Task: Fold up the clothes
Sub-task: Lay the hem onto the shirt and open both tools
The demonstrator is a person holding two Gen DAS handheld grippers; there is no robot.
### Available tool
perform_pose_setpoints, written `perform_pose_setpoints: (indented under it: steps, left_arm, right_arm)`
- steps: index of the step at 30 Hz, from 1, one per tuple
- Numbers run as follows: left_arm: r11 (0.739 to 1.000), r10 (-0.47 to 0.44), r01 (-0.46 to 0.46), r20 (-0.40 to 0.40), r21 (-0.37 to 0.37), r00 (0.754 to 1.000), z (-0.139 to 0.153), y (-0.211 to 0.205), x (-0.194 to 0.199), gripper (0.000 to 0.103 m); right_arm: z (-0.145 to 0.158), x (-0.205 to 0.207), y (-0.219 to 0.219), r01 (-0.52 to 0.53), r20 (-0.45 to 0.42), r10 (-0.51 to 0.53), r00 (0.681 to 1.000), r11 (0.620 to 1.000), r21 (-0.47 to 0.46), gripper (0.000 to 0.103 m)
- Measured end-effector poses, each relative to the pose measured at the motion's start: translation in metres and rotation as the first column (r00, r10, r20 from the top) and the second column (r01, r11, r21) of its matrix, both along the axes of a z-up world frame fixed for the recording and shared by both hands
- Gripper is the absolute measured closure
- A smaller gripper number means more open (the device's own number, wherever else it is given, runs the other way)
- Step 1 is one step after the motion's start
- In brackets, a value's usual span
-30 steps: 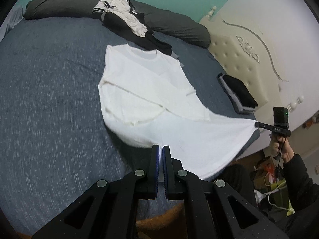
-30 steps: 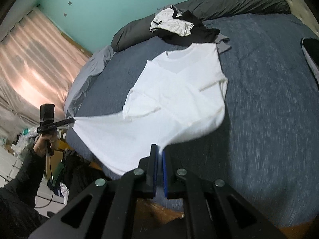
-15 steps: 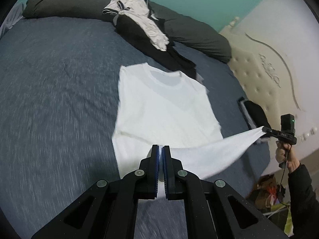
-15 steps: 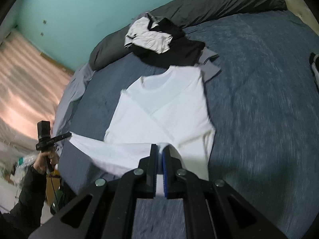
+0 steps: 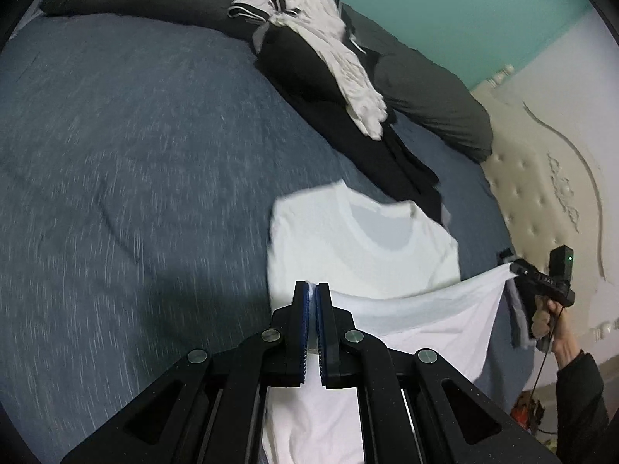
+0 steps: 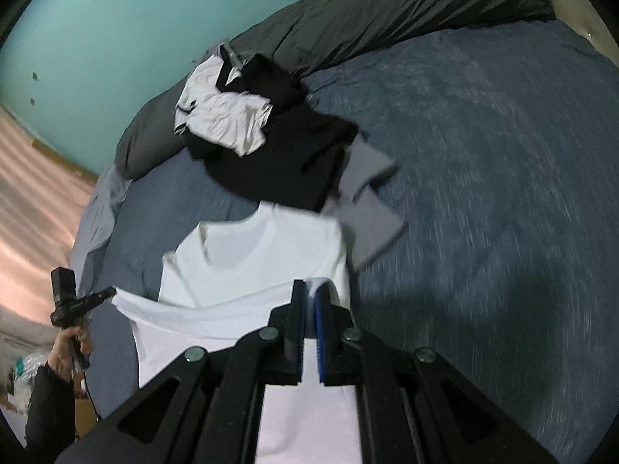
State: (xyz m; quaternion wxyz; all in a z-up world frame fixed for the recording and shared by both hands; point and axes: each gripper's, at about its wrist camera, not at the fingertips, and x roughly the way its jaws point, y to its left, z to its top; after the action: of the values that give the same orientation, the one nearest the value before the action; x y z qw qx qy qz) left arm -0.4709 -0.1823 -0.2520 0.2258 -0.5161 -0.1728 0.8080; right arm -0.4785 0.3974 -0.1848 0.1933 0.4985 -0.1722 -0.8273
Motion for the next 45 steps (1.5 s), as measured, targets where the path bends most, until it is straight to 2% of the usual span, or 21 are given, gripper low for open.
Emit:
perform_pose_setpoints:
  steps: [6, 8, 11, 16, 17, 18, 19, 20, 21, 22, 23, 24, 26, 29, 33, 37, 42, 45]
  left_arm:
    - [0.998, 0.055, -0.054, 0.031, -0.023, 0.998, -0.026, -0.003, -0.050, 0.099]
    - [0.996, 0.091, -0.091, 0.049, -0.006, 0.995, -0.039, -0.007, -0.062, 0.099]
    - [0.990, 0.139, -0.138, 0.064, -0.018, 0.988, -0.058, -0.009, -0.077, 0.099]
    - [0.990, 0.132, -0.129, 0.068, -0.048, 0.989, -0.079, 0.005, -0.084, 0.096]
    - [0.990, 0.131, -0.127, 0.062, -0.055, 0.990, -0.079, 0.007, -0.083, 0.089]
    - [0.988, 0.147, -0.144, 0.049, -0.054, 0.988, -0.078, 0.004, -0.082, 0.073]
    - [0.984, 0.172, -0.170, 0.033, -0.049, 0.985, -0.075, -0.001, -0.080, 0.064]
    - [0.978, 0.206, -0.205, 0.026, -0.029, 0.978, -0.072, -0.008, -0.077, 0.056]
    - [0.970, 0.244, -0.245, 0.027, 0.003, 0.969, -0.067, -0.017, -0.074, 0.056]
    - [0.965, 0.261, -0.262, 0.025, 0.017, 0.965, -0.063, -0.023, -0.071, 0.056]
    - [0.966, 0.258, -0.258, 0.017, 0.011, 0.966, -0.059, -0.025, -0.067, 0.056]
    - [0.969, 0.246, -0.246, 0.012, 0.003, 0.969, -0.054, -0.026, -0.060, 0.056]
    - [0.977, 0.214, -0.214, 0.008, -0.004, 0.977, -0.048, -0.027, -0.042, 0.056]
    - [0.989, 0.147, -0.146, 0.018, -0.012, 0.989, -0.045, -0.025, -0.006, 0.056]
    - [0.998, 0.065, -0.064, 0.054, -0.029, 0.996, -0.055, -0.022, 0.049, 0.056]
    - [0.999, 0.032, -0.031, 0.084, -0.013, 0.996, -0.063, -0.024, 0.096, 0.056]
    - [0.999, -0.013, 0.017, 0.124, -0.035, 0.992, -0.076, -0.017, 0.140, 0.056]
    - [0.999, -0.017, 0.023, 0.129, -0.049, 0.991, -0.081, -0.020, 0.157, 0.056]
  right_arm:
    - [-0.019, -0.051, -0.019, 0.004, 0.004, -0.004, 1.000, 0.996, 0.084, 0.099]
    - [-0.031, -0.063, -0.023, 0.023, 0.007, -0.024, 1.000, 0.994, 0.110, 0.099]
    - [-0.052, -0.076, -0.028, 0.058, 0.014, -0.060, 0.998, 0.988, 0.144, 0.099]
    - [-0.082, -0.083, -0.035, 0.102, 0.039, -0.112, 0.993, 0.975, 0.199, 0.098]
    - [-0.084, -0.083, -0.035, 0.109, 0.038, -0.119, 0.992, 0.972, 0.207, 0.097]
    - [-0.085, -0.082, -0.035, 0.115, 0.037, -0.126, 0.991, 0.970, 0.216, 0.091]
    - [-0.083, -0.080, -0.033, 0.124, 0.032, -0.135, 0.990, 0.967, 0.224, 0.085]
    - [-0.080, -0.078, -0.029, 0.141, 0.021, -0.150, 0.988, 0.964, 0.227, 0.072]
    - [-0.076, -0.075, -0.024, 0.159, 0.011, -0.166, 0.986, 0.962, 0.222, 0.063]
    - [-0.071, -0.072, -0.017, 0.182, -0.001, -0.185, 0.983, 0.963, 0.199, 0.060]
    - [-0.064, -0.067, -0.009, 0.205, -0.017, -0.206, 0.979, 0.964, 0.172, 0.053]
    - [-0.058, -0.061, -0.004, 0.217, -0.026, -0.216, 0.976, 0.963, 0.161, 0.051]
    - [-0.050, -0.047, 0.002, 0.215, -0.032, -0.212, 0.977, 0.965, 0.149, 0.051]
    - [-0.047, -0.010, 0.006, 0.144, -0.010, -0.144, 0.990, 0.982, 0.125, 0.051]
    - [-0.060, 0.050, 0.008, 0.069, 0.056, -0.076, 0.996, 0.990, 0.121, 0.051]
    - [-0.071, 0.109, 0.007, 0.001, 0.096, -0.011, 0.995, 0.994, 0.106, 0.051]
    - [-0.079, 0.159, 0.002, -0.070, 0.114, 0.059, 0.992, 0.992, 0.101, 0.051]
    - [-0.081, 0.171, 0.006, -0.053, 0.119, 0.041, 0.992, 0.993, 0.101, 0.051]
